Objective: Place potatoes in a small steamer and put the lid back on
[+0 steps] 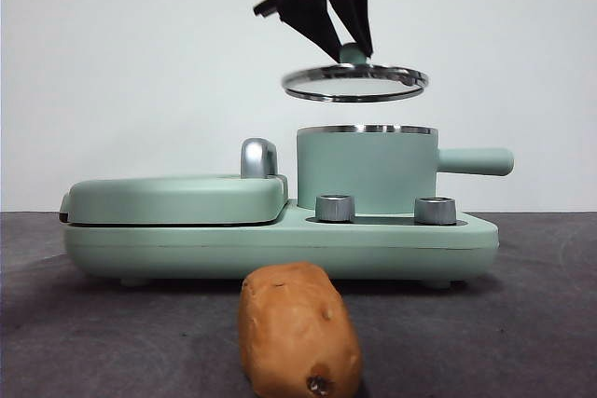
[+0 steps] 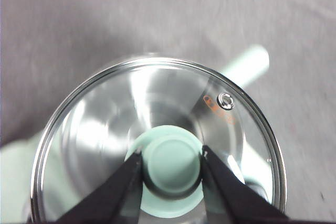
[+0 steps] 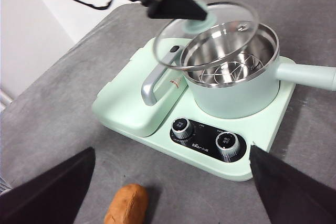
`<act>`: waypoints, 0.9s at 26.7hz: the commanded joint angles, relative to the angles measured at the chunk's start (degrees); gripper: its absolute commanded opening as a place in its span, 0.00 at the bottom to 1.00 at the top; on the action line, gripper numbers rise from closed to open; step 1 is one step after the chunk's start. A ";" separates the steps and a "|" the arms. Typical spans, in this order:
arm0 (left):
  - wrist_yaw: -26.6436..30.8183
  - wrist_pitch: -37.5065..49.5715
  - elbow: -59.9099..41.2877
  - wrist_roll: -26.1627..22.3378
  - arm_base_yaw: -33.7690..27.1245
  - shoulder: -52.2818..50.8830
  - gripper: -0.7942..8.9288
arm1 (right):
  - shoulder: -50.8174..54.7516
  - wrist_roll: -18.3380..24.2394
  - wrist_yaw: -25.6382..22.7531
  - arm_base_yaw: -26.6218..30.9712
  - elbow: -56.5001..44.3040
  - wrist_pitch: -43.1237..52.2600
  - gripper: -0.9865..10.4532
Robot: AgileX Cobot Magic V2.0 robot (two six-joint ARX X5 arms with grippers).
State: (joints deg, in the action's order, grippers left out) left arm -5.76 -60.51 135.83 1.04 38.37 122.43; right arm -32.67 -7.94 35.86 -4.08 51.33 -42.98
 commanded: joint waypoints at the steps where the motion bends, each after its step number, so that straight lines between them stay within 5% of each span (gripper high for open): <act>1: 0.72 -1.88 2.29 -0.79 -0.24 -3.15 0.10 | -0.20 -0.61 0.13 -0.09 0.79 0.74 0.50; 10: 1.92 -9.64 -2.84 -1.49 -5.70 -12.61 0.10 | -0.20 -0.63 0.15 -0.09 0.79 0.70 0.50; 24: 1.66 1.42 -38.80 -2.95 -14.27 -38.64 0.10 | -0.20 -0.59 0.15 -0.09 0.79 -0.57 0.50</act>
State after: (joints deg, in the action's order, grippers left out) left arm -3.97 -60.55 97.23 -0.97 23.94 85.01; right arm -32.67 -7.94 35.86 -4.08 51.33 -43.94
